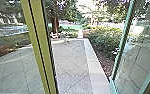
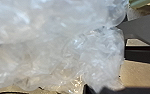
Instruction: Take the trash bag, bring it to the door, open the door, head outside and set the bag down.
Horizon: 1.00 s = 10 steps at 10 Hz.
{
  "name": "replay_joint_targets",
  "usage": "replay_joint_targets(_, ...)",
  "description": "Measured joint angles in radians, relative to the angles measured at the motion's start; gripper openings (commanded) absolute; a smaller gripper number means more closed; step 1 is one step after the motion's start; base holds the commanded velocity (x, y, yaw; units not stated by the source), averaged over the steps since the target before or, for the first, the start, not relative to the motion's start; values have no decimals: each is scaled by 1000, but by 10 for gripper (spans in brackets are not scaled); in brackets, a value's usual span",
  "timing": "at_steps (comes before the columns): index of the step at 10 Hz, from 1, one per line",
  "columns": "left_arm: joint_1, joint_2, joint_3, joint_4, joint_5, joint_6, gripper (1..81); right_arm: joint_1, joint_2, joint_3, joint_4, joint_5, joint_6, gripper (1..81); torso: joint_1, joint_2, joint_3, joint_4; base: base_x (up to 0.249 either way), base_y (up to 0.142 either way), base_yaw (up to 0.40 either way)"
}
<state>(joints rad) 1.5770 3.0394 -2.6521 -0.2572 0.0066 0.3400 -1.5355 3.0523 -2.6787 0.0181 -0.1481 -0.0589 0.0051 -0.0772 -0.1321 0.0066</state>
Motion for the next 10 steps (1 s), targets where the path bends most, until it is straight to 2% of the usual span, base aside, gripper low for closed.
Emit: replay_joint_targets(10,0,2,0,1,0,0,10,-2,6,-13,0,1,0,811,0,0,0,0,0,-117,0)
